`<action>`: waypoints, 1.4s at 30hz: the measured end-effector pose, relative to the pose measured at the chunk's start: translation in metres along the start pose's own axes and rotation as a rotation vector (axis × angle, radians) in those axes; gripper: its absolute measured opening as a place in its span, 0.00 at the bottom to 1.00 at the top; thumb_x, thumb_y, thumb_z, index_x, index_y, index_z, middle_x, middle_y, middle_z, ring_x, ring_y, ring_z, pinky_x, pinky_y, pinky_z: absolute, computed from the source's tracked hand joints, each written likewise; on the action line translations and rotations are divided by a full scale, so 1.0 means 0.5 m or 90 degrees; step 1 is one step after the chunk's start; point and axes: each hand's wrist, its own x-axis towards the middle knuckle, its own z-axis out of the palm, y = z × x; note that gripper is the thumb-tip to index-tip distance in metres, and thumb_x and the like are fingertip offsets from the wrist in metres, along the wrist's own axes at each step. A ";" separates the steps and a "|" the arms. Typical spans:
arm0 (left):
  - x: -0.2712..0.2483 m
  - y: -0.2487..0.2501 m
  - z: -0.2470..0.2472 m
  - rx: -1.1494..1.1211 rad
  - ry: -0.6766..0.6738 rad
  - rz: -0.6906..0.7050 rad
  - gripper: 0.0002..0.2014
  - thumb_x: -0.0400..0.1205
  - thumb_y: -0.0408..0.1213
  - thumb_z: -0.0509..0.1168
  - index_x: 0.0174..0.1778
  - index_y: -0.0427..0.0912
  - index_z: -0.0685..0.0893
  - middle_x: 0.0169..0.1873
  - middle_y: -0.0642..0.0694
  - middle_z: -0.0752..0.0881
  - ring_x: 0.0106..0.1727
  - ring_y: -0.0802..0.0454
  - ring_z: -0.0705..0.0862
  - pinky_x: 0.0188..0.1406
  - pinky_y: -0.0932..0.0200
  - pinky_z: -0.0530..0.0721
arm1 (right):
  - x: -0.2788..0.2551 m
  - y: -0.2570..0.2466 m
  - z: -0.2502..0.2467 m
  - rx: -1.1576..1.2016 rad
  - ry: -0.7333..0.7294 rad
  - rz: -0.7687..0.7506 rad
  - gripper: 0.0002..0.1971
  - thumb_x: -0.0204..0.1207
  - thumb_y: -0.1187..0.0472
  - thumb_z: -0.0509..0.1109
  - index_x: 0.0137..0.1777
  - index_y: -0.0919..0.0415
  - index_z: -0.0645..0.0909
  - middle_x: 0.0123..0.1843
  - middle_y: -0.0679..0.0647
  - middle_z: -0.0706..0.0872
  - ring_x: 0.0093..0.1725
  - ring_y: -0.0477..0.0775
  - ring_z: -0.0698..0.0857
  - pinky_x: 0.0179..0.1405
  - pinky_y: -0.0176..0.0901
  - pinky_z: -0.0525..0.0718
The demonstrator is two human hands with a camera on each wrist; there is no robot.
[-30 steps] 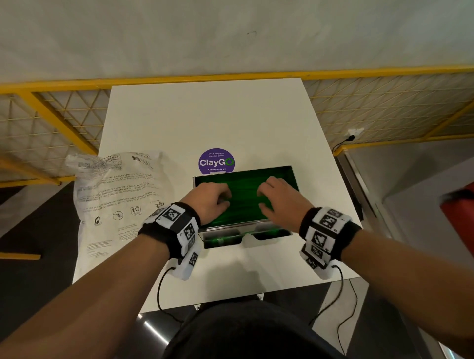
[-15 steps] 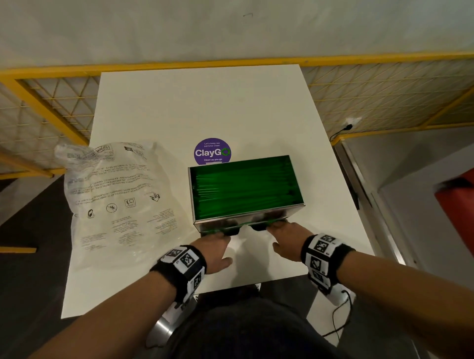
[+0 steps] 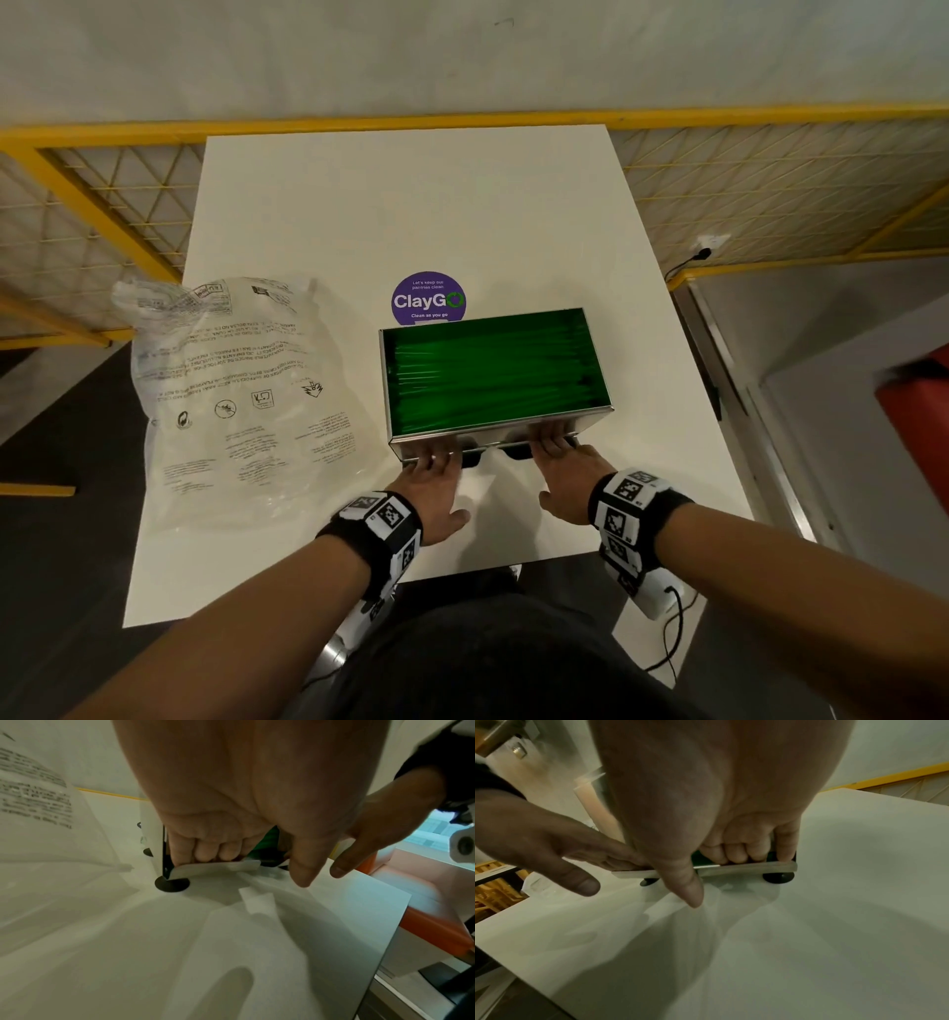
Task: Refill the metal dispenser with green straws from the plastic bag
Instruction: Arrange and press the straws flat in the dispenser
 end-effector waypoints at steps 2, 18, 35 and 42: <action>-0.003 0.000 -0.004 0.006 -0.002 0.002 0.39 0.83 0.52 0.57 0.82 0.34 0.46 0.82 0.34 0.49 0.82 0.35 0.53 0.79 0.42 0.60 | -0.002 -0.001 0.000 -0.001 0.000 0.016 0.42 0.79 0.52 0.59 0.83 0.64 0.36 0.85 0.62 0.42 0.85 0.59 0.46 0.82 0.56 0.55; 0.001 -0.017 -0.022 -0.017 -0.012 -0.027 0.33 0.84 0.50 0.56 0.79 0.36 0.55 0.72 0.34 0.73 0.70 0.37 0.75 0.66 0.48 0.76 | 0.008 0.012 -0.003 0.028 0.012 0.026 0.38 0.79 0.54 0.59 0.84 0.61 0.43 0.84 0.60 0.56 0.81 0.59 0.61 0.79 0.59 0.62; -0.094 -0.026 -0.160 -0.111 0.048 0.111 0.18 0.84 0.50 0.59 0.66 0.48 0.79 0.53 0.50 0.87 0.50 0.53 0.84 0.52 0.59 0.80 | -0.126 0.036 -0.199 0.215 0.094 -0.175 0.13 0.82 0.59 0.62 0.64 0.55 0.80 0.55 0.49 0.87 0.52 0.51 0.86 0.54 0.42 0.83; -0.100 -0.078 -0.279 -0.157 0.263 0.073 0.12 0.82 0.41 0.65 0.60 0.44 0.82 0.45 0.47 0.86 0.43 0.52 0.81 0.48 0.58 0.79 | -0.085 0.060 -0.319 0.178 0.183 -0.119 0.21 0.79 0.60 0.67 0.72 0.55 0.72 0.64 0.53 0.82 0.57 0.50 0.82 0.57 0.38 0.79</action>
